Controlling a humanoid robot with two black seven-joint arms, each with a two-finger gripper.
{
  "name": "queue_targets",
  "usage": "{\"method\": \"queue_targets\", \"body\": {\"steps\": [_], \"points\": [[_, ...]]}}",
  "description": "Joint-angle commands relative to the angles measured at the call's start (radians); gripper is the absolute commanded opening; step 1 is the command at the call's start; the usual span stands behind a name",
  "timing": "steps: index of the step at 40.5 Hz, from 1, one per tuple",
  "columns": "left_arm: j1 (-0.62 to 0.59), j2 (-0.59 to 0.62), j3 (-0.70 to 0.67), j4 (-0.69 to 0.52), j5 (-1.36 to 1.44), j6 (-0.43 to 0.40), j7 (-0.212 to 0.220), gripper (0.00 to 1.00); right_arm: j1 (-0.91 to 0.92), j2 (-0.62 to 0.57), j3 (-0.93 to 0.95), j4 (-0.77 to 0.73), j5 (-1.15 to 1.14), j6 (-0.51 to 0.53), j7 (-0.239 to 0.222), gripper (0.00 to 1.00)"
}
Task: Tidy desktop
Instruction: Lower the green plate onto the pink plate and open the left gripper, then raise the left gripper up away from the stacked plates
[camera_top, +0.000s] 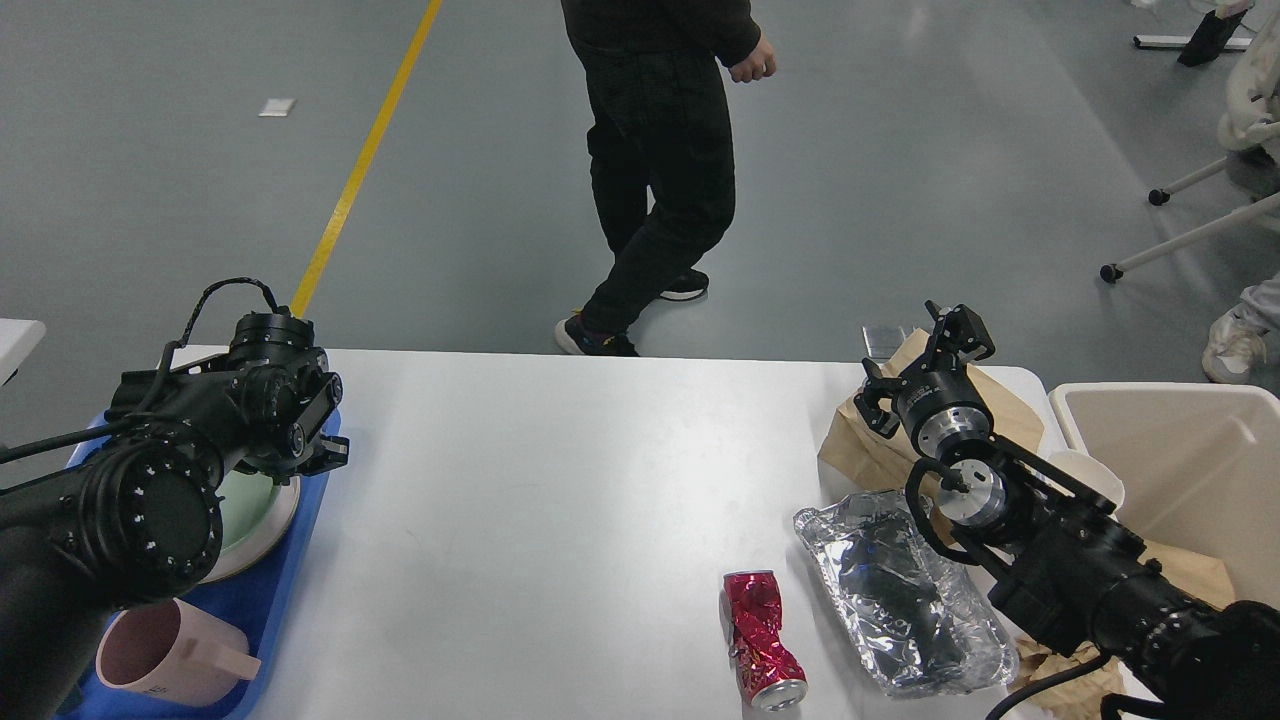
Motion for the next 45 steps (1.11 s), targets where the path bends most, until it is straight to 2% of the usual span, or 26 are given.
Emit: {"method": "queue_targets", "body": {"steps": [1, 9, 16, 20, 22, 23, 27, 34, 39, 42, 45], "points": [[0.002, 0.002, -0.004, 0.000, -0.001, 0.005, 0.000, 0.07, 0.000, -0.001, 0.000, 0.000, 0.000, 0.000, 0.000, 1.00], [0.002, 0.002, -0.006, 0.000, -0.003, 0.051, 0.000, 0.23, 0.000, -0.001, 0.000, 0.000, 0.000, 0.000, 0.000, 1.00], [-0.005, 0.005, -0.009, 0.000, -0.006, 0.098, 0.000, 0.48, 0.000, 0.001, 0.000, 0.000, 0.000, 0.000, 0.000, 1.00], [-0.011, 0.011, -0.012, 0.000, -0.021, 0.147, -0.014, 0.70, 0.000, 0.001, 0.000, 0.000, 0.000, 0.000, 0.000, 1.00], [-0.016, 0.017, -0.024, 0.000, -0.023, 0.190, -0.018, 0.81, 0.000, 0.001, 0.000, 0.000, 0.000, 0.000, 0.000, 1.00], [-0.028, 0.020, -0.047, 0.006, -0.023, 0.251, -0.019, 0.83, 0.000, -0.001, 0.000, 0.000, 0.000, 0.000, 0.000, 1.00], [-0.042, 0.046, -0.132, 0.018, -0.023, 0.411, -0.017, 0.88, 0.000, -0.001, 0.000, 0.000, 0.000, 0.000, 0.000, 1.00], [-0.045, 0.111, -0.260, 0.021, -0.043, 0.525, -0.038, 0.95, 0.000, -0.001, 0.000, 0.000, 0.000, 0.000, 0.000, 1.00], [-0.025, 0.096, -0.403, 0.023, -0.072, 0.641, -0.129, 0.95, 0.000, 0.001, 0.000, 0.000, 0.000, 0.000, 0.000, 1.00], [0.016, 0.092, -0.464, 0.023, -0.070, 0.726, -0.222, 0.95, 0.000, -0.001, 0.000, 0.000, 0.000, 0.000, 0.000, 1.00], [0.038, 0.088, -0.520, 0.023, -0.074, 0.821, -0.345, 0.95, 0.000, -0.001, 0.000, 0.000, 0.000, 0.000, 0.000, 1.00]]}}
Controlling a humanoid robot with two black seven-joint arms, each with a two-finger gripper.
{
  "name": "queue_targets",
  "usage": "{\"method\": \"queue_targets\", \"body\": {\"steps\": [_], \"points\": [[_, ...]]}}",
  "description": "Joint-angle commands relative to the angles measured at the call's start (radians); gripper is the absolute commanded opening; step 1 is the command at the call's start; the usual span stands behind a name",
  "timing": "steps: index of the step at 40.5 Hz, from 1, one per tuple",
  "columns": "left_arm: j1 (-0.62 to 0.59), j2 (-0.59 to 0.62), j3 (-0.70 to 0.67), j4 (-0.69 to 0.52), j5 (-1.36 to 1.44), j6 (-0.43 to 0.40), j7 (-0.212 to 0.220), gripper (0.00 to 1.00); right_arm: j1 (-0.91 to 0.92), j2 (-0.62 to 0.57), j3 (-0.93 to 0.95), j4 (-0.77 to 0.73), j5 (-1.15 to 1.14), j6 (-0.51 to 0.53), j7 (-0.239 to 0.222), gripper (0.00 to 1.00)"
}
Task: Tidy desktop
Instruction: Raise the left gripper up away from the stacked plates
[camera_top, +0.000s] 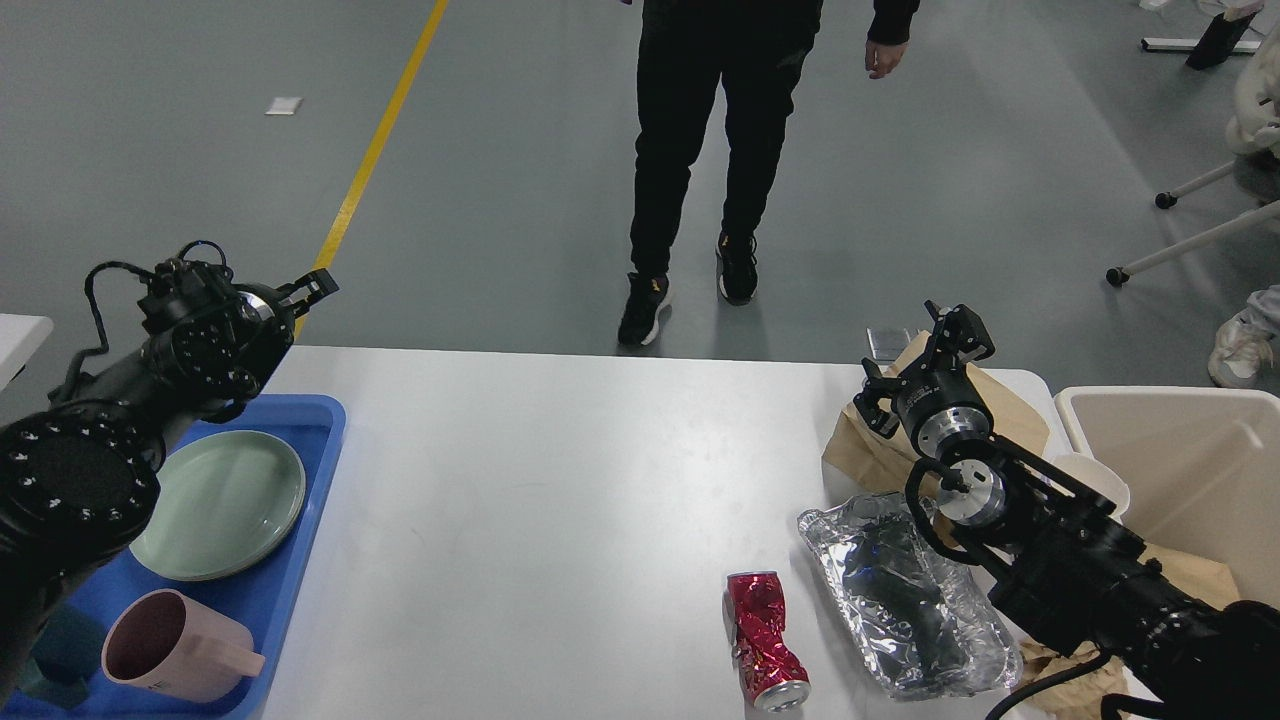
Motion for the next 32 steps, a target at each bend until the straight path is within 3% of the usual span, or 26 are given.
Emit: {"method": "queue_targets", "body": {"steps": [1, 8, 11, 13, 15, 21, 24, 25, 27, 32], "points": [[0.044, -0.011, -0.117, -0.002, -0.005, 0.178, -0.220, 0.95, 0.000, 0.001, 0.000, 0.000, 0.000, -0.002, 0.000, 1.00], [0.099, -0.068, -0.318, 0.000, -0.005, 0.340, -0.550, 0.95, 0.000, 0.001, 0.000, 0.000, 0.000, 0.000, 0.000, 1.00], [0.101, -0.077, -0.414, -0.002, -0.004, 0.359, -0.647, 0.96, 0.000, 0.001, 0.000, 0.000, 0.000, 0.000, 0.000, 1.00], [0.102, -0.078, -0.458, -0.002, -0.001, 0.359, -0.685, 0.96, 0.000, -0.001, 0.000, 0.000, 0.000, 0.000, 0.000, 1.00], [0.101, -0.083, -0.485, -0.002, 0.001, 0.357, -0.699, 0.96, 0.000, 0.001, 0.000, 0.000, 0.000, 0.000, 0.000, 1.00], [0.090, -0.094, -0.507, -0.005, -0.005, 0.342, -0.681, 0.96, 0.000, -0.001, 0.000, 0.000, 0.000, 0.000, 0.000, 1.00], [0.076, -0.094, -0.574, -0.005, -0.011, 0.264, -0.667, 0.96, 0.000, -0.001, 0.000, 0.000, 0.000, 0.000, 0.000, 1.00], [0.072, -0.092, -0.612, -0.005, -0.017, 0.238, -0.664, 0.96, 0.000, -0.001, 0.000, 0.000, 0.000, 0.000, 0.000, 1.00], [0.062, -0.087, -0.823, -0.005, -0.040, 0.119, -0.641, 0.96, 0.000, -0.001, 0.000, 0.000, 0.000, 0.000, 0.000, 1.00], [0.062, -0.098, -1.176, -0.006, -0.054, -0.001, -0.595, 0.96, 0.000, -0.001, 0.000, 0.000, 0.000, 0.000, 0.000, 1.00]]}}
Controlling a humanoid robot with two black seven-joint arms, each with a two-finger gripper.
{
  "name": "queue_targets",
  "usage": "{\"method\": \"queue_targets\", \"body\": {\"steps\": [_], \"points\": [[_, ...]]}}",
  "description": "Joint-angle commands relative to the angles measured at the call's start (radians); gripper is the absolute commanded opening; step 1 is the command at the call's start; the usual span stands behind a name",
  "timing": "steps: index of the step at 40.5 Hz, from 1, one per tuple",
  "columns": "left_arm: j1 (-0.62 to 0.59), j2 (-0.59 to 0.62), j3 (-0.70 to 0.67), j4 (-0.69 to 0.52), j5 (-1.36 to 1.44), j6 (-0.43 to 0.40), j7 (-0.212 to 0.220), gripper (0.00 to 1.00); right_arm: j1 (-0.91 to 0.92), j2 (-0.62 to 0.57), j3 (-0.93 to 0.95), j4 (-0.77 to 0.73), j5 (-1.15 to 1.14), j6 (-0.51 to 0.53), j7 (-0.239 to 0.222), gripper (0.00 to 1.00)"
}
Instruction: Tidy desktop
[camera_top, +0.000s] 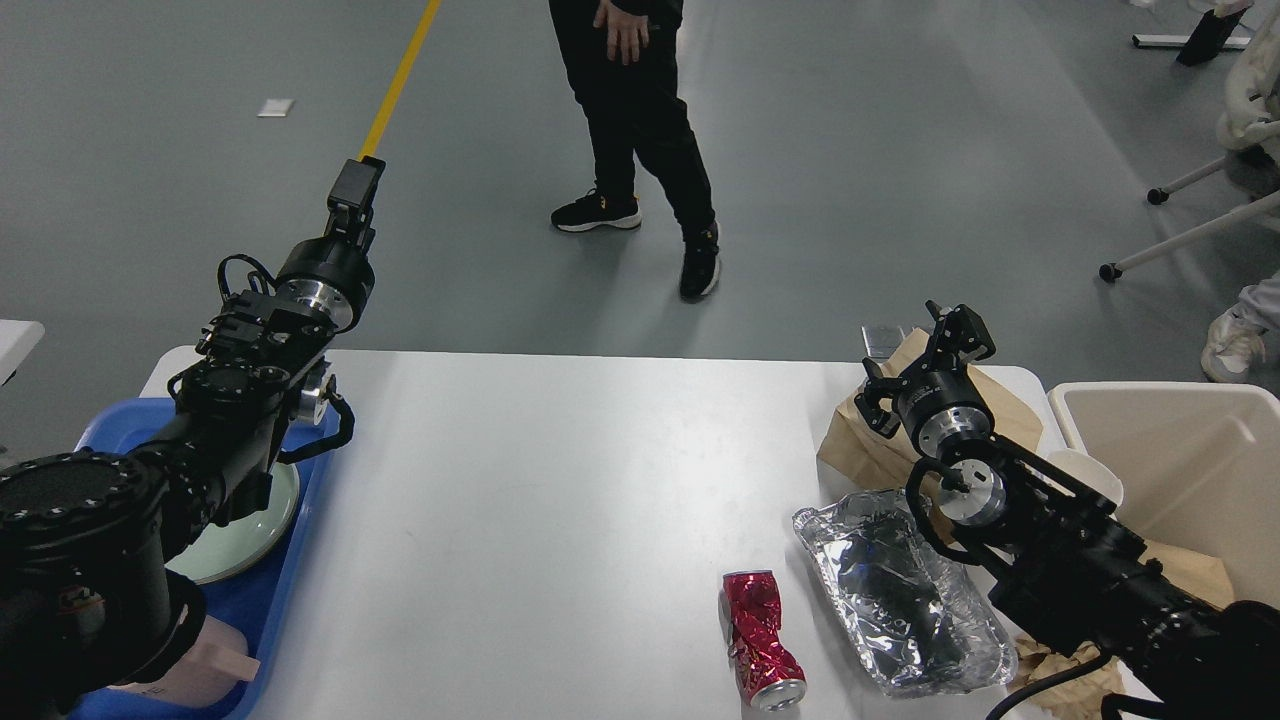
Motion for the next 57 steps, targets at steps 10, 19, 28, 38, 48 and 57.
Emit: {"method": "queue_targets", "body": {"steps": [10, 19, 28, 38, 48, 57], "points": [[0.021, -0.040, -0.736, -0.003, -0.016, -0.320, 0.203, 0.96, 0.000, 0.000, 0.000, 0.000, 0.000, 0.000, 0.000, 1.00], [0.058, -0.018, -0.774, -0.011, -0.140, -0.507, 0.414, 0.96, 0.000, 0.000, 0.000, 0.000, 0.000, 0.000, 0.000, 1.00], [0.105, -0.010, -0.757, -0.009, -0.174, -0.501, 0.291, 0.96, 0.000, 0.000, 0.000, 0.000, 0.000, 0.000, 0.000, 1.00], [0.136, -0.007, -0.757, -0.009, -0.176, -0.520, 0.164, 0.96, 0.000, 0.000, 0.000, 0.000, 0.000, 0.000, 0.000, 1.00], [0.136, 0.057, -0.757, -0.009, -0.176, -0.523, 0.147, 0.96, 0.000, 0.001, 0.000, 0.000, 0.000, 0.000, 0.000, 1.00], [0.045, 0.065, -0.757, -0.011, -0.177, -0.521, 0.142, 0.96, 0.000, 0.000, 0.000, 0.000, 0.000, 0.000, 0.000, 1.00]]}}
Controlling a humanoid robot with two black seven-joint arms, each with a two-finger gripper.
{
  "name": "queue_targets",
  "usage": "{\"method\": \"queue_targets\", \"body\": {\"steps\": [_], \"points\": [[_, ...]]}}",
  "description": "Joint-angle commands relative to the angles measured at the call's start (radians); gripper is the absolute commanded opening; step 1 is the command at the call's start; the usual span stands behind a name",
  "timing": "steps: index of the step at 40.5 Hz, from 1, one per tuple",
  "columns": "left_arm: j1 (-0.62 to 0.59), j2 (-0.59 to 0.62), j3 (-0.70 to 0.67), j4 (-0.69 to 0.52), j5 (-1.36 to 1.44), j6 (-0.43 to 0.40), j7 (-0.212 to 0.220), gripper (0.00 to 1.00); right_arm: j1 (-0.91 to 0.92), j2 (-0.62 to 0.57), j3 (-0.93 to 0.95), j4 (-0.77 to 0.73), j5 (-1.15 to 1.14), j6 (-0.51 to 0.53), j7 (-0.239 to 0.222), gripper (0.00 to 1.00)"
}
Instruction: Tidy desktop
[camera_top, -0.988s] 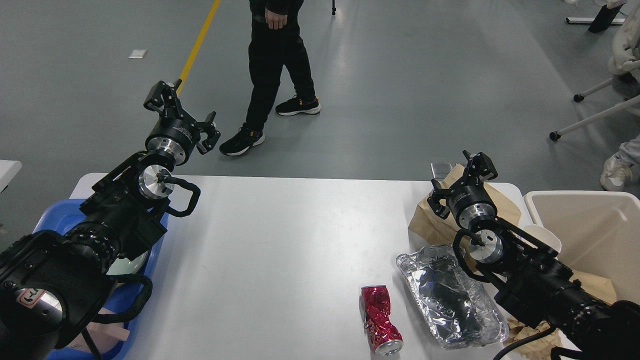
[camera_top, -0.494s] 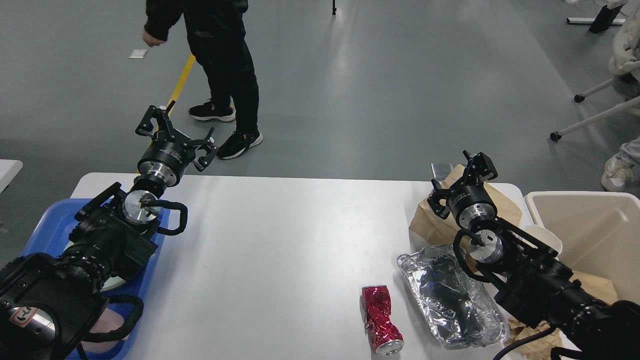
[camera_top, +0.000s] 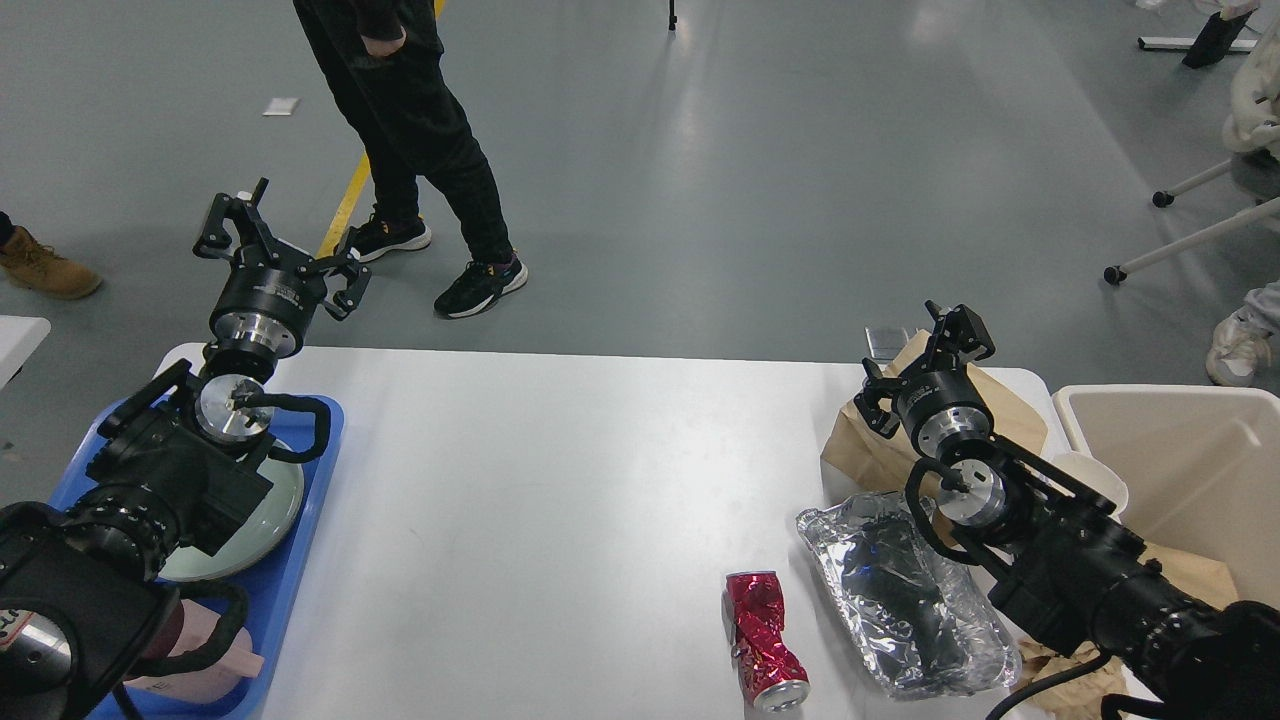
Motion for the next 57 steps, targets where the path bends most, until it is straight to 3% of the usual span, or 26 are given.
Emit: {"method": "queue_targets", "body": {"steps": [1, 14, 57], "points": [[-0.055, 0.002, 0.000, -0.001, 0.000, 0.001, -0.006, 0.96, 0.000, -0.001, 0.000, 0.000, 0.000, 0.000, 0.000, 1.00], [-0.055, -0.004, 0.002, -0.001, 0.001, 0.000, -0.010, 0.96, 0.000, -0.001, 0.000, 0.000, 0.000, 0.000, 0.000, 1.00], [0.133, -0.110, 0.011, -0.001, 0.001, 0.001, -0.016, 0.96, 0.000, -0.001, 0.000, 0.000, 0.000, 0.000, 0.000, 1.00]]}}
